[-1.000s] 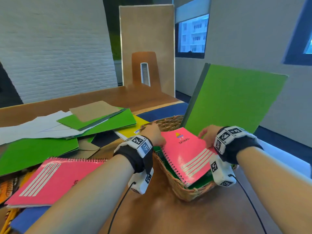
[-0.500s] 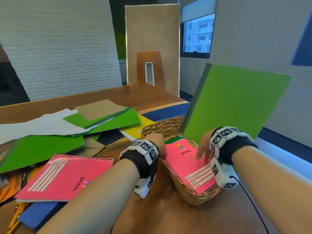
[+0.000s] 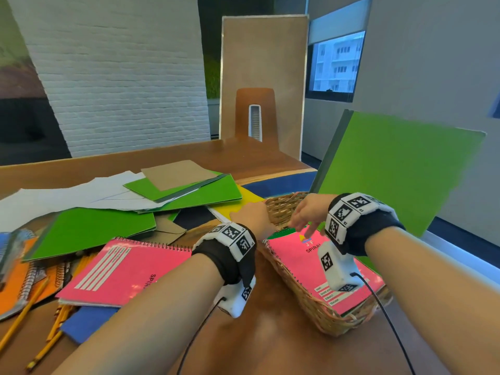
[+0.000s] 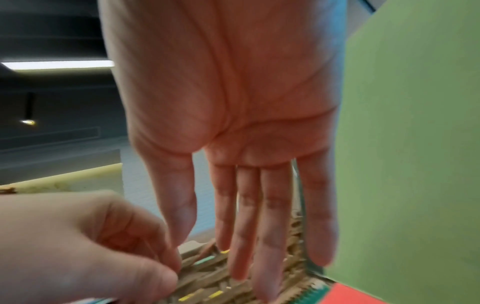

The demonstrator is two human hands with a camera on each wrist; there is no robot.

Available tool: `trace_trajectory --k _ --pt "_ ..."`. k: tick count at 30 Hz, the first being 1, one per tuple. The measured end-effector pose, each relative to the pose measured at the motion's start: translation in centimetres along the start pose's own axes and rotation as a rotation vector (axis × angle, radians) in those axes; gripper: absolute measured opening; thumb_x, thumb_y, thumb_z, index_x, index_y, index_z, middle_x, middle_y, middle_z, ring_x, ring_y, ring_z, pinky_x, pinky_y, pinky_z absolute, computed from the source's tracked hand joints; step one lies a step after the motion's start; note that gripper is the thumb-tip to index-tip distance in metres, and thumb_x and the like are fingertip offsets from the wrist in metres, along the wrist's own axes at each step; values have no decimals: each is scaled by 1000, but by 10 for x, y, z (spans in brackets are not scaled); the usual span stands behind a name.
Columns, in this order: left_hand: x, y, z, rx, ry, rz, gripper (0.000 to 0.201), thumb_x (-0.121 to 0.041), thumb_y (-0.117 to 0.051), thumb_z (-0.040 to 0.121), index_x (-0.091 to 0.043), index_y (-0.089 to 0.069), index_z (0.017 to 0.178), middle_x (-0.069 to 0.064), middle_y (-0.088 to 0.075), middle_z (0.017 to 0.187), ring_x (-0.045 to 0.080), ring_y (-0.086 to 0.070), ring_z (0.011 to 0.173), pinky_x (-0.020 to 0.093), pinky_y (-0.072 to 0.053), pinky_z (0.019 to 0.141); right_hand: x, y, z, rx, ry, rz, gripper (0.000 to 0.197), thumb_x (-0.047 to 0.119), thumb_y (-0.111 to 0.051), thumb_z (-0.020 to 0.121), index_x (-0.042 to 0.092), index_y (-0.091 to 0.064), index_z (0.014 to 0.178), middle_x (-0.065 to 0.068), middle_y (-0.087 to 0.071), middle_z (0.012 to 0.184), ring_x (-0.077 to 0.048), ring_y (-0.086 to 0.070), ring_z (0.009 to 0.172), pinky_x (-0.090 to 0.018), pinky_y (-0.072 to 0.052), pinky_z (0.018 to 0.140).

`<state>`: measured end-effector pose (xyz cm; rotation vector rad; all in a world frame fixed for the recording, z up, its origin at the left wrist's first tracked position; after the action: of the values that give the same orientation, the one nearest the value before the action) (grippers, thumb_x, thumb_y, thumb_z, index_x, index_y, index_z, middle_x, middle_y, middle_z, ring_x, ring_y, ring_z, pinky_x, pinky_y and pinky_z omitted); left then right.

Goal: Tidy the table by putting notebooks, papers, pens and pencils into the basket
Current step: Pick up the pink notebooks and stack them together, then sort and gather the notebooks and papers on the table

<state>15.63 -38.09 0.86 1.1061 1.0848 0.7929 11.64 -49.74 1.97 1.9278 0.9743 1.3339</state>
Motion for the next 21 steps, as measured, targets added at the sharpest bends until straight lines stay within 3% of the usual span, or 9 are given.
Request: trace_trajectory --k 2,3,6,8,10,12,14,21 --pt "20 22 -3 -62 24 -61 20 -24 -59 83 -11 -69 95 8 -67 99 28 -62 94 35 -52 82 23 -1 -2 -25 50 5 28 18 -65 87 2 -65 109 -13 -68 109 -19 -63 72 -16 -44 43" --pt "33 33 -5 -90 39 -78 19 -22 -58 83 -11 -69 93 9 -68 99 29 -62 94 35 -52 81 35 0 0 -59 87 25 24 16 -65 87 2 -66 106 -15 -69 105 -18 -61 68 -18 -46 46" --pt "80 57 -14 -137 104 -98 17 -16 -57 83 -9 -69 92 12 -68 100 30 -63 93 36 -53 80 68 -8 5 -113 182 112 16 12 -66 85 1 -70 96 -15 -68 93 -23 -64 79 -35 -57 78" --pt "115 66 -23 -149 166 -93 18 -15 -58 83 -6 -70 93 14 -68 101 31 -63 93 37 -53 79 89 -22 9 -99 227 98 15 10 -65 84 2 -71 96 -12 -69 91 -22 -64 81 -38 -56 84" --pt "149 72 -34 -179 235 -82 20 -15 -57 84 -6 -70 96 14 -67 102 31 -63 94 37 -53 79 109 -36 11 -80 265 84 16 8 -62 84 1 -71 96 -11 -70 88 -20 -63 74 -32 -57 71" --pt "180 76 -47 -217 297 -51 21 -15 -55 85 -6 -69 98 13 -66 103 32 -62 95 36 -51 78 129 -53 11 -57 299 81 17 7 -60 85 0 -70 96 -8 -68 82 -19 -61 65 -22 -51 54" --pt "208 78 -60 -255 349 -15 21 -14 -51 86 -7 -67 98 14 -67 103 33 -62 95 35 -50 77 147 -70 13 -38 334 57 18 7 -57 85 1 -70 96 -6 -68 81 -18 -60 61 -17 -45 45" --pt "292 86 -96 -311 492 -34 18 -17 -51 87 -10 -67 92 12 -67 96 31 -63 90 34 -50 76 193 -117 26 -5 402 -19 15 8 -53 87 12 -68 88 -11 -72 93 -19 -63 71 -18 -39 45"
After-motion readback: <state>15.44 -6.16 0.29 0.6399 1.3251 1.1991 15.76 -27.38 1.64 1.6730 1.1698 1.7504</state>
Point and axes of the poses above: each hand's wrist, its own z-axis towards the middle knuckle, its own y-axis out of the back of the hand, x = y × z, the point moved 10 cm from there along z, towards the middle knuckle
